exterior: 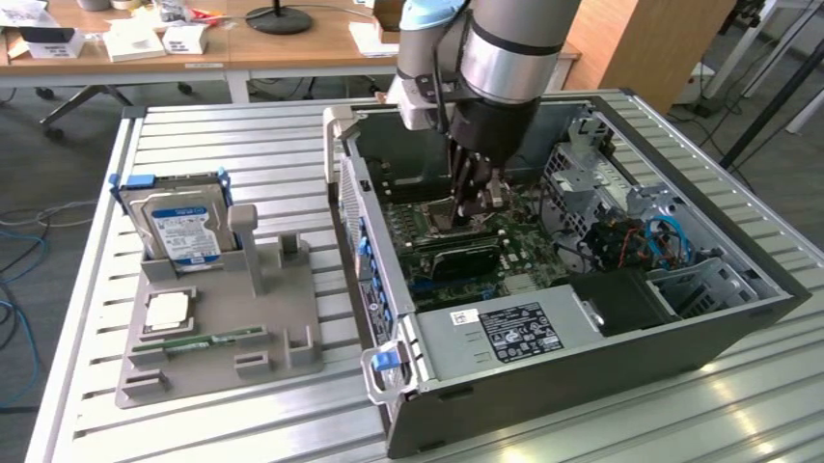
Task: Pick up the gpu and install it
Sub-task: 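Press down on the gpu until it lock into place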
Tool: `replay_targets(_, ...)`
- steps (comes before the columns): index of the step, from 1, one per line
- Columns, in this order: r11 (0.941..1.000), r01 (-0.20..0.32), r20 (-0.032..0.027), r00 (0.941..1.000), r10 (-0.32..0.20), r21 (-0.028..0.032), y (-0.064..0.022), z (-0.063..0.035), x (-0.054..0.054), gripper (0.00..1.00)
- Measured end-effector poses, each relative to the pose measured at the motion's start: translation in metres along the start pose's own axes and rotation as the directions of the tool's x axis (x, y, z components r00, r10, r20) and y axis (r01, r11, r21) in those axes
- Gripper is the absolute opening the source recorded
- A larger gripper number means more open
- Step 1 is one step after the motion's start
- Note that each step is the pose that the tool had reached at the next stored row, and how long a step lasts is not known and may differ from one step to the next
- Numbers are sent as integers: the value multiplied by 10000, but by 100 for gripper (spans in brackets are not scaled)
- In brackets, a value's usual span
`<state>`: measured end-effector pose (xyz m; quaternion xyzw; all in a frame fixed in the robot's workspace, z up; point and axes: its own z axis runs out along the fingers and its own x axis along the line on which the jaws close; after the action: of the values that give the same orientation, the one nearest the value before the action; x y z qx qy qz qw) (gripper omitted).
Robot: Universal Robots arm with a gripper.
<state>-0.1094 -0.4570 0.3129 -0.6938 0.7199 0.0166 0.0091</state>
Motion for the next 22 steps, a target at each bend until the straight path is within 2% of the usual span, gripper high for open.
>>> replay_targets(14,10000,0,-1,10000,0,-1,3,-234,-8,10)
replay_targets(22,10000,0,-2,10000,0,0,0,-256,-9,10)
